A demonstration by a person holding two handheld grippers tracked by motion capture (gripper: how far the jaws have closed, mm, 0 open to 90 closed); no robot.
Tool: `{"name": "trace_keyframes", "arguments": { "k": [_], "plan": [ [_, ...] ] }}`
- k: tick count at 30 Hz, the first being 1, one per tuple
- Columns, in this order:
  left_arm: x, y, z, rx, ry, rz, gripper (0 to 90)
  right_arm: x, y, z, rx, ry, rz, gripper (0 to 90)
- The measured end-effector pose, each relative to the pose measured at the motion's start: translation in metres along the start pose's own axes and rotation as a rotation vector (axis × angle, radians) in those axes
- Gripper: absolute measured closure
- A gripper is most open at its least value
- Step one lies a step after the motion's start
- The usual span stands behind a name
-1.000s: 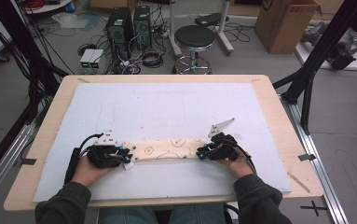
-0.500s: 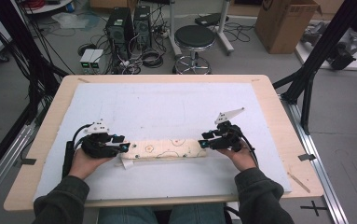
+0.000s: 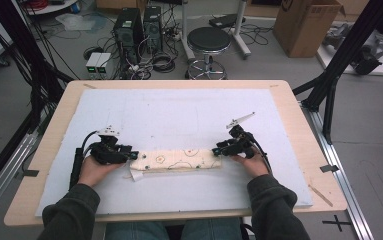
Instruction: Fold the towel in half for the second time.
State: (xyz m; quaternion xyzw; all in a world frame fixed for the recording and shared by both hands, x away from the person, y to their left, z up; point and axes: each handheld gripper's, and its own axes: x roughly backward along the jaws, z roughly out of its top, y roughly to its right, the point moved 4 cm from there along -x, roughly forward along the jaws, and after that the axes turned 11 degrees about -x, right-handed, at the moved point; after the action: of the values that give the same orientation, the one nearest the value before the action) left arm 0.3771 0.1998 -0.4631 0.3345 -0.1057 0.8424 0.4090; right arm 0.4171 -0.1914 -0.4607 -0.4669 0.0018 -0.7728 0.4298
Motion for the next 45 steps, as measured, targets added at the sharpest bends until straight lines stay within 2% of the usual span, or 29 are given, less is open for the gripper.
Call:
{"name": "trace_keyframes", "arguments": {
  "k": [5,9,11,14,22,25,30,34,39,42,45],
  "plan": [
    [-0.003,0.003,-0.001,-0.002,-0.006,-0.043,68.8,-0.002,-0.002,-0.002,0.016,-0.028,0.016,69.6],
    [-0.002,0.003,0.0,-0.009,-0.005,-0.05,78.6,-0.003,-0.004,-0.002,0.032,-0.038,0.028,77.1],
    [-0.002,0.004,0.001,-0.014,-0.001,-0.038,80.7,-0.002,-0.005,-0.001,0.048,-0.031,0.023,78.2],
    [-0.001,0.003,0.002,-0.023,0.011,-0.023,81.8,-0.001,-0.006,0.0,0.063,-0.024,0.019,79.0],
    [0.002,-0.002,0.008,0.018,0.083,0.026,82.3,0.004,-0.007,0.002,0.066,-0.005,0.01,79.8],
    [0.0,-0.003,0.011,0.002,0.062,0.036,82.3,0.003,-0.007,0.004,0.061,-0.013,0.006,80.2],
    [0.0,-0.004,0.017,-0.013,0.067,0.048,82.3,0.005,-0.004,0.008,0.064,-0.012,-0.006,80.4],
    [-0.001,-0.005,0.023,-0.007,0.085,0.069,82.3,0.008,-0.002,0.011,0.063,0.009,-0.011,80.4],
    [-0.007,-0.012,0.03,0.01,0.091,0.1,82.2,0.006,0.007,0.016,0.035,0.027,-0.023,80.4],
    [-0.01,-0.016,0.032,0.027,0.1,0.116,82.2,0.007,0.01,0.023,0.028,0.034,-0.05,80.4],
    [-0.013,-0.022,0.031,0.057,0.113,0.132,82.2,0.008,0.013,0.032,0.031,0.052,-0.063,80.4]
  ]
}}
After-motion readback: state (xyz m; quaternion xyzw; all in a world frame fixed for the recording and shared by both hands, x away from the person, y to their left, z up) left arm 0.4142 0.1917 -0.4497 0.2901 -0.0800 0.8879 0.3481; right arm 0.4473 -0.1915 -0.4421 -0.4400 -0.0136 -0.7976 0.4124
